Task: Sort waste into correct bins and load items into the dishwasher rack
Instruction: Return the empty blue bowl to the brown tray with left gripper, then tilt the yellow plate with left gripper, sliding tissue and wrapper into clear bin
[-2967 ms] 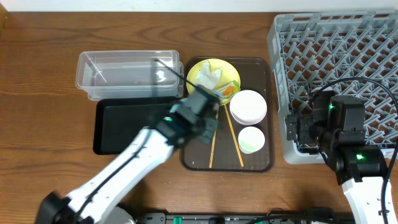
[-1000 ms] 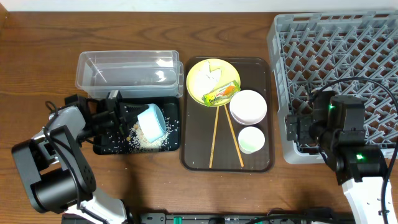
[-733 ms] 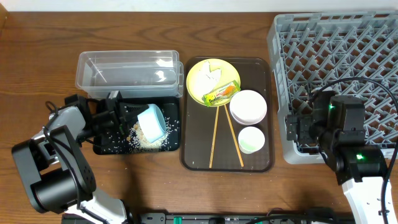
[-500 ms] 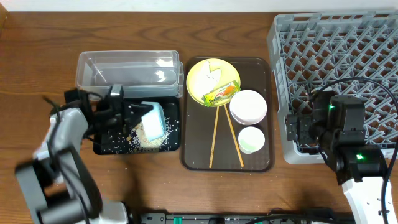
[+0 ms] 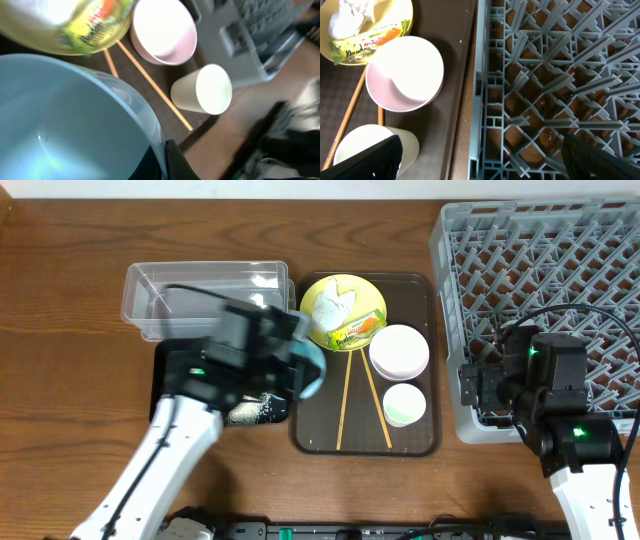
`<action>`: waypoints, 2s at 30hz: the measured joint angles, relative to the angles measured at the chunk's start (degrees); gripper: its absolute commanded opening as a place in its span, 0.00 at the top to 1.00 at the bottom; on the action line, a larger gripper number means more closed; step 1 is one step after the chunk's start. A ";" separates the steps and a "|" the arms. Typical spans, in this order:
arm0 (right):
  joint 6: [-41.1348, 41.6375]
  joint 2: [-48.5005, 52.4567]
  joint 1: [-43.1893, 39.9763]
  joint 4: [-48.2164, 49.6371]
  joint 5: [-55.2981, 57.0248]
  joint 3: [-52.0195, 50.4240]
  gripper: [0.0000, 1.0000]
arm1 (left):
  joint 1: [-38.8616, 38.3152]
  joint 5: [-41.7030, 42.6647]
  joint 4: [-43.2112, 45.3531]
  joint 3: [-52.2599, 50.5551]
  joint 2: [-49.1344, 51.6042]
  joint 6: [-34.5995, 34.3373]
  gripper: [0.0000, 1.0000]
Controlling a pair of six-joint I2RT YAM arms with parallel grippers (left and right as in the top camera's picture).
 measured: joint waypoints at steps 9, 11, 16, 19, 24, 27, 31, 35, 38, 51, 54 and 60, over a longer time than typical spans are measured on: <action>-0.02 0.00 0.00 -0.07 0.00 0.00 0.01 | -16.79 -19.82 6.97 0.00 12.79 -1.66 0.94; -0.02 0.00 0.00 -0.07 0.00 0.00 0.01 | -18.05 -22.05 8.52 0.00 15.87 -1.68 0.94; 0.00 0.00 0.00 -0.09 0.00 0.00 0.01 | -18.67 -24.70 9.29 0.00 20.41 -1.66 0.86; -0.02 0.00 0.00 -0.09 0.02 0.00 0.01 | -18.67 -25.51 9.40 0.00 20.41 -1.66 0.70; 0.00 0.00 0.00 -0.11 0.02 0.00 0.01 | -18.64 -25.81 7.17 0.09 19.08 -1.86 0.55; 0.00 0.00 0.00 -0.11 0.00 0.00 0.01 | -18.29 -25.97 3.91 1.36 16.65 -1.77 0.54; -0.02 0.00 0.00 -0.11 0.00 0.00 0.01 | -16.17 -26.01 3.58 5.79 12.98 -1.55 0.50; -0.02 0.00 0.00 -0.13 0.00 0.00 0.01 | -12.41 -26.64 9.53 9.05 11.21 0.28 0.42; 0.00 0.00 0.00 -0.17 0.00 0.00 0.01 | -10.25 -28.20 14.67 9.27 11.91 2.10 0.42; 0.00 0.00 0.00 -0.20 0.00 0.02 0.01 | -9.31 -30.08 26.53 9.27 29.73 10.08 0.26; 0.00 0.00 0.00 -0.24 0.00 0.02 0.01 | -9.27 -30.08 28.92 9.27 33.27 10.49 0.26; -0.02 0.00 0.00 -0.48 0.00 0.02 0.01 | -8.55 -30.97 32.44 9.27 37.22 10.73 0.27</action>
